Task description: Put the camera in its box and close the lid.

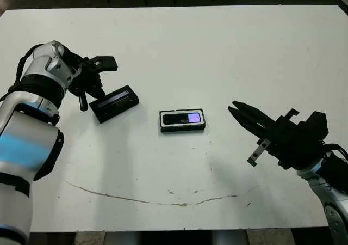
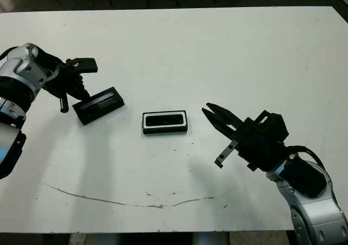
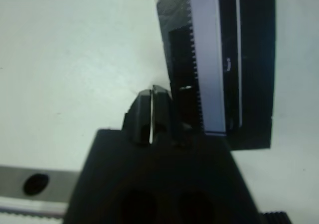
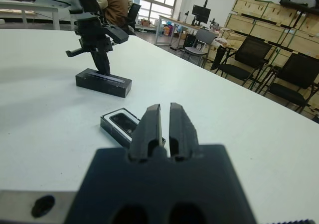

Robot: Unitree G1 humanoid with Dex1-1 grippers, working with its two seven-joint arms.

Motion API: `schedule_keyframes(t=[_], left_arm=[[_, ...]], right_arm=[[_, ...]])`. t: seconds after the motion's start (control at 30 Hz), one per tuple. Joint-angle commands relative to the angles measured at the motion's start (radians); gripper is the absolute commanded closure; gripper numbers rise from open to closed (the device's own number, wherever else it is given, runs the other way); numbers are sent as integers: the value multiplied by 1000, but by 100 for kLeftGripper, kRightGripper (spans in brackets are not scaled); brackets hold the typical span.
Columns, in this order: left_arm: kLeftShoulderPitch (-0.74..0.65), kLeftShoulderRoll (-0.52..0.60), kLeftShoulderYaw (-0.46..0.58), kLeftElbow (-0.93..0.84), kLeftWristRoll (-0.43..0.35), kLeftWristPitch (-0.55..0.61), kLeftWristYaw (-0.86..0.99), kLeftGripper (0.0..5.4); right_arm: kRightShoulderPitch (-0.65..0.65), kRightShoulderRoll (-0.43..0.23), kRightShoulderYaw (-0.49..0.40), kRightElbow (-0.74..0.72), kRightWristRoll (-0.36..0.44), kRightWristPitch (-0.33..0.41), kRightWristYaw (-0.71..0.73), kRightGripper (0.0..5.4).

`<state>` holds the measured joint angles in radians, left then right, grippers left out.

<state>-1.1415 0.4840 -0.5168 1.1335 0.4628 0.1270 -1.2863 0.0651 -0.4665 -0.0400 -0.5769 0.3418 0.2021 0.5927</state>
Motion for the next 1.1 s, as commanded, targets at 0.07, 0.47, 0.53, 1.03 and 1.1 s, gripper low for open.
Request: schedule_keyframes(t=[0.07,0.47,0.53,1.03,1.1], left_arm=[[115,-3,-46,-26,18,-27,-98,540],[173,41,-40,-101,-17,-4,-199,540],[182,52,-42,-111,-14,-27,-178,540],[714,238,457,-963,-46,218,656,540],[804,236,535,-1088,-63,252,697,540]], right_arm=[[0,-1,10,16,0,-10,7,539],[-10,9,26,45,9,-50,22,539],[-8,3,26,39,23,-20,16,539],[38,-6,-3,-45,52,72,-37,539],[42,-5,-7,-45,59,77,-36,539]])
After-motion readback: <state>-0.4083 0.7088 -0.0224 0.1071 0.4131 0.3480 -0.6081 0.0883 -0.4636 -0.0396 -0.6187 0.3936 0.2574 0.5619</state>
